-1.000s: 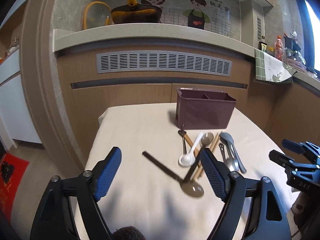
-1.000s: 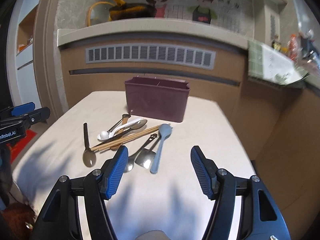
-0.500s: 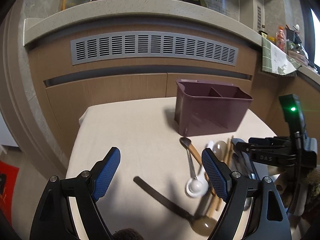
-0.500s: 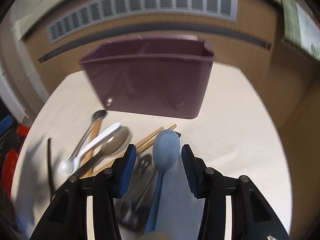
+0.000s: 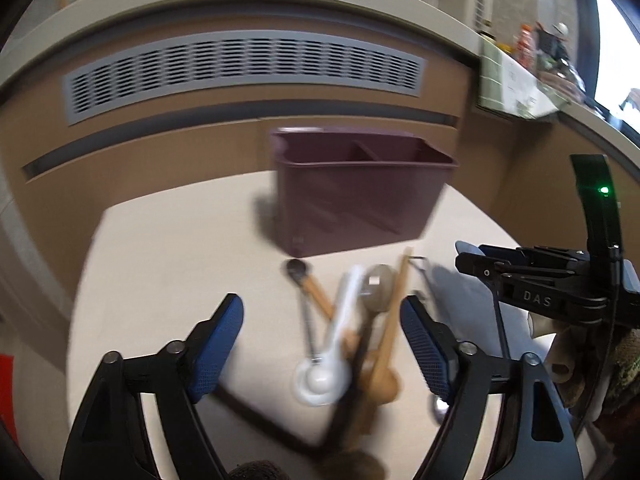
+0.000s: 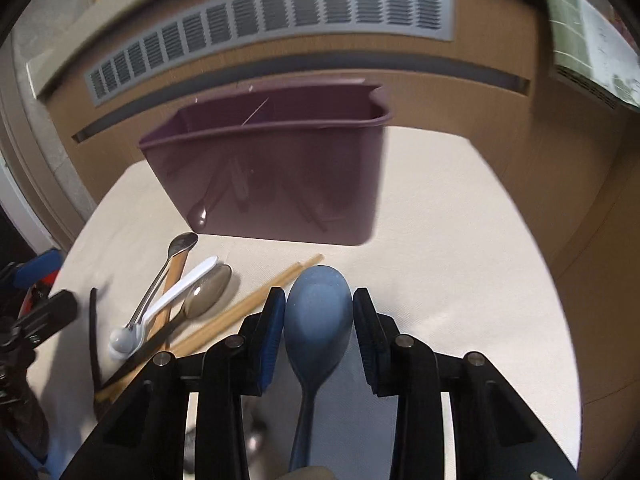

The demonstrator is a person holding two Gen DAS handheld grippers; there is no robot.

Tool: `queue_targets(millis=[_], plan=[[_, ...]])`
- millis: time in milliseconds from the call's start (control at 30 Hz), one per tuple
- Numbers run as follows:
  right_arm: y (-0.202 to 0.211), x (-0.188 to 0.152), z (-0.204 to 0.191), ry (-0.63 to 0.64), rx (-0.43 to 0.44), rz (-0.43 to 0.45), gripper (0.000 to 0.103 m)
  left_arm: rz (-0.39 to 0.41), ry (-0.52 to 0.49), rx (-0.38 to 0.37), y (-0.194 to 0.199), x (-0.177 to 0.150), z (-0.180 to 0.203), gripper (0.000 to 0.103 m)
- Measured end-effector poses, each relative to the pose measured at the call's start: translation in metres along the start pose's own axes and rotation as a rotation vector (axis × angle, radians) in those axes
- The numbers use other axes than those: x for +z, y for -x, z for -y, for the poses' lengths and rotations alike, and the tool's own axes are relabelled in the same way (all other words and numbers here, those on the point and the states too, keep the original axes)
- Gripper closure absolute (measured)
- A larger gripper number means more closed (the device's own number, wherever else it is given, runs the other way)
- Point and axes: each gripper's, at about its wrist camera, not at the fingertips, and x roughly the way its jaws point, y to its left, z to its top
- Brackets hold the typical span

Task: Organize utensils
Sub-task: 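Lower the right tool onto the light blue plastic spoon and close it, then lower the left tool onto the silver metal spoon and close it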

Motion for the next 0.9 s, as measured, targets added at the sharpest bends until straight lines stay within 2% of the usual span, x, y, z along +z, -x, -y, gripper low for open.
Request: queue_targets(millis=[133, 200, 333, 533, 633, 900], plan=[[0.023, -0.011, 0.020, -0.026, -0.015, 0.033, 0.071, -0.054, -0.040, -0.083, -0.016, 0.008, 0.022, 0.038], [0.029, -0.020, 0.029, -0.042, -0.023, 0.045, 0.071, -0.096, -0.050, -0.133, -0.025, 0.012, 0.031, 0.047], [0.041, -0.033, 0.039, -0.063, -0.023, 0.061, 0.071, -0.172, -0.059, -0.190, -0.043, 0.018, 0.040, 0.051], [0.040, -0.038, 0.043, -0.063, -0.020, 0.074, 0.071, -0.258, -0.019, -0.166, -0.068, 0.020, 0.034, 0.051], [0.038, -0.038, 0.042, -0.060, -0.014, 0.070, 0.071, -0.286, 0.010, -0.181, -0.082, 0.023, 0.028, 0.051], [0.030, -0.040, 0.042, -0.064, -0.009, 0.044, 0.071, -0.317, -0.004, -0.163, -0.106, 0.030, 0.024, 0.051]])
